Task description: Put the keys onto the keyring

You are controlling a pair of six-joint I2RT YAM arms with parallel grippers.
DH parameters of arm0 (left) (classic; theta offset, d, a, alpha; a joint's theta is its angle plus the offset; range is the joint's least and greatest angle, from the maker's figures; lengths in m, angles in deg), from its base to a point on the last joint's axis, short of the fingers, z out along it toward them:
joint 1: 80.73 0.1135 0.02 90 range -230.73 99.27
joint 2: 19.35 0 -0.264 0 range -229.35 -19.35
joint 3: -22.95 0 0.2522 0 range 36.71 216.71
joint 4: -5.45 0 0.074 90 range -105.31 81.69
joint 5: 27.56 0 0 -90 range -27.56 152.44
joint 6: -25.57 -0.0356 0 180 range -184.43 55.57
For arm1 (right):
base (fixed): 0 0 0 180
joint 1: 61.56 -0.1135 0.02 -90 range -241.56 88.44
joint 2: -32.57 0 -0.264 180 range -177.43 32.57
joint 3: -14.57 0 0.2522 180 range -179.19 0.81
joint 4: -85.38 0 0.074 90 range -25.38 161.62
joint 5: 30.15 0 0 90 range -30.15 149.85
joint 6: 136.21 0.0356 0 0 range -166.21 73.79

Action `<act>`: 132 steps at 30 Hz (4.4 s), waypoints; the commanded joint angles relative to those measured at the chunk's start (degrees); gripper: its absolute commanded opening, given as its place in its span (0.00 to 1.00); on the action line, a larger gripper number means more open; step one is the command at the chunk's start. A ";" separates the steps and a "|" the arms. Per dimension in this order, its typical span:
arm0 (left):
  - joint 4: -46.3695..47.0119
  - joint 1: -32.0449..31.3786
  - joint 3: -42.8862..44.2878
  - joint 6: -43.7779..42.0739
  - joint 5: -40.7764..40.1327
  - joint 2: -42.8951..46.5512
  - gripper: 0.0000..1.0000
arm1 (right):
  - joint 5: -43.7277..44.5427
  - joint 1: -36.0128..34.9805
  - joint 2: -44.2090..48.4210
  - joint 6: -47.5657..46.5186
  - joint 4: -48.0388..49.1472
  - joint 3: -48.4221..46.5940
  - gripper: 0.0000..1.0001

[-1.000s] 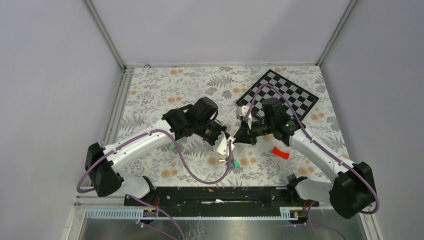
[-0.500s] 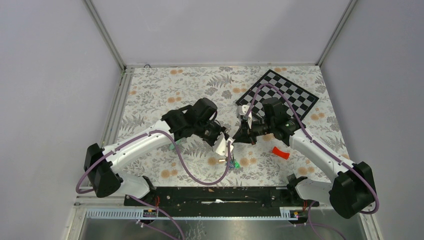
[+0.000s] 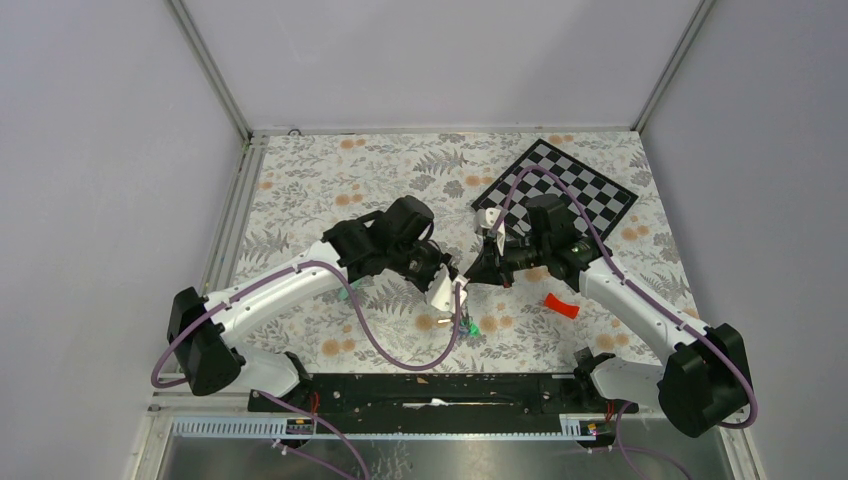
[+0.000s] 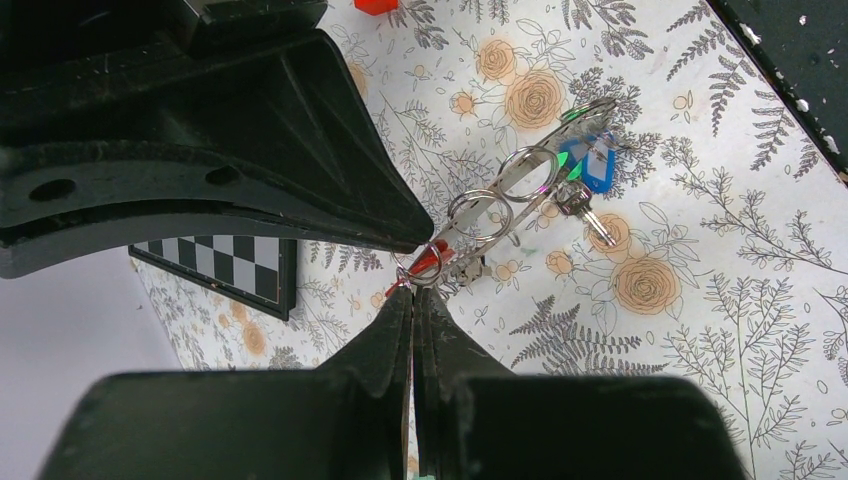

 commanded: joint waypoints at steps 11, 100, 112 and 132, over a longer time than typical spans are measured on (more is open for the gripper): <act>-3.59 0.29 -1.69 -1.20 1.75 2.29 0.00 | 1.52 1.94 0.71 1.96 5.04 -0.24 0.00; 18.47 4.13 -11.28 7.42 5.24 1.78 0.00 | 6.76 -3.23 6.73 -22.29 -2.42 3.11 0.00; 17.00 2.72 -9.39 6.22 6.25 1.88 0.00 | 4.55 -3.14 3.34 -20.09 -0.85 2.82 0.00; 15.31 -0.46 -8.89 3.08 2.54 1.65 0.00 | 3.42 -2.66 2.51 -18.44 -0.04 2.83 0.00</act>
